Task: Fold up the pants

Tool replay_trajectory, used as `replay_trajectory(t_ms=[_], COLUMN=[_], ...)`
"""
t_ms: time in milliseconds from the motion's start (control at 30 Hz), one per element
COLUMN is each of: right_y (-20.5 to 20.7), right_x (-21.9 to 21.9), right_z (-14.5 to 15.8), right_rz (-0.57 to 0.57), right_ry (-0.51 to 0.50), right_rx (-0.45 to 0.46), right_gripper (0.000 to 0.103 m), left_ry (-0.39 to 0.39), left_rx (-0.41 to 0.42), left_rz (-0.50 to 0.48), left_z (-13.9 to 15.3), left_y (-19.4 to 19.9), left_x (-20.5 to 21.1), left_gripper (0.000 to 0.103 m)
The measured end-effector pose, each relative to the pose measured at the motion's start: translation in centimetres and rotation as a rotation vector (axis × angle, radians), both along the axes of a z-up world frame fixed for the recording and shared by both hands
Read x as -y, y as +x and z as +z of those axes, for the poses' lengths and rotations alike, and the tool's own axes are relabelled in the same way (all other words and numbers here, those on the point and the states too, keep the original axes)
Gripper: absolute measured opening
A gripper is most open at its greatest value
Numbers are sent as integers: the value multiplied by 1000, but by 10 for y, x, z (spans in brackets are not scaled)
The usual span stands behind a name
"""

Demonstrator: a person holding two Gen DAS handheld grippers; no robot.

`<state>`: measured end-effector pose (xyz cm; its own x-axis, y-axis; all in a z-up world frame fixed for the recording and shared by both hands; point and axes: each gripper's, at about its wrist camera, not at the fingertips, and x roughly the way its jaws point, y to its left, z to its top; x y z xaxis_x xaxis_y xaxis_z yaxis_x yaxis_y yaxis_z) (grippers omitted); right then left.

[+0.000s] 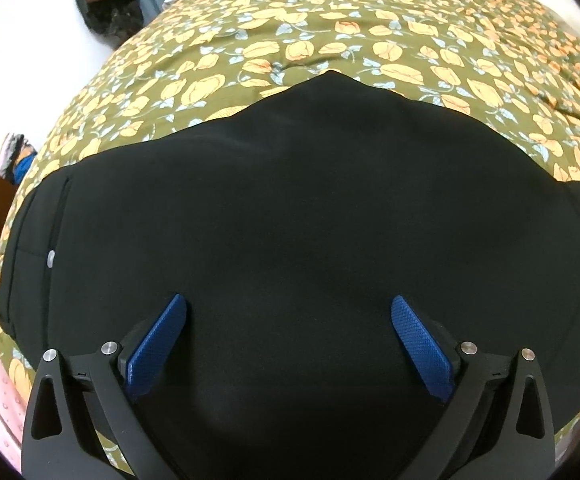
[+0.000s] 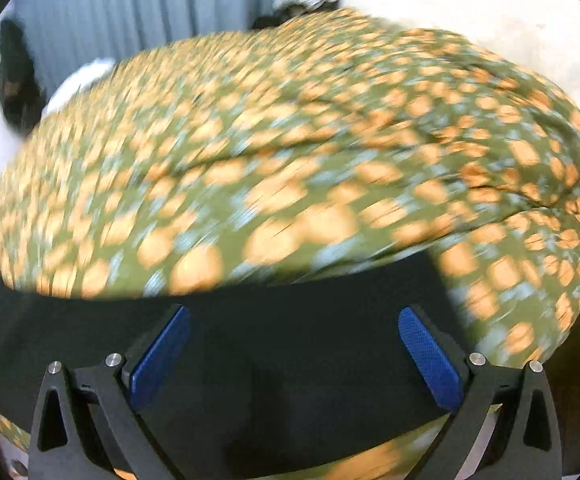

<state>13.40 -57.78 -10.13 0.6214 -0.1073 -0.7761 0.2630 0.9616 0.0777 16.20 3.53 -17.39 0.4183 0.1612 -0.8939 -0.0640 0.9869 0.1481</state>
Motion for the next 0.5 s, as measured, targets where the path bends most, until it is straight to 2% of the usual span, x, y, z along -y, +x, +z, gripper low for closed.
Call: replay_trajectory(t_ms=[67, 133, 167, 233, 400, 500], right_y=[-6, -7, -4, -4, 0, -5], right_x=[56, 98, 109, 118, 103, 97], right_z=[3, -11, -18, -36, -64, -64], right_rz=[-30, -26, 1, 75, 174, 218], right_ry=[116, 214, 253, 328, 325, 327], right_rx=[36, -16, -38, -90, -154, -140], right_gripper=[103, 102, 96, 83, 80, 79], left_ry=[1, 6, 8, 10, 9, 10], left_rx=[4, 7, 7, 4, -10, -14], left_rz=[5, 11, 13, 16, 17, 16], left_z=[-1, -1, -1, -1, -1, -1], left_y=[-1, -1, -2, -1, 2, 3], left_x=[0, 2, 2, 3, 1, 1], left_gripper=[103, 103, 103, 103, 103, 103])
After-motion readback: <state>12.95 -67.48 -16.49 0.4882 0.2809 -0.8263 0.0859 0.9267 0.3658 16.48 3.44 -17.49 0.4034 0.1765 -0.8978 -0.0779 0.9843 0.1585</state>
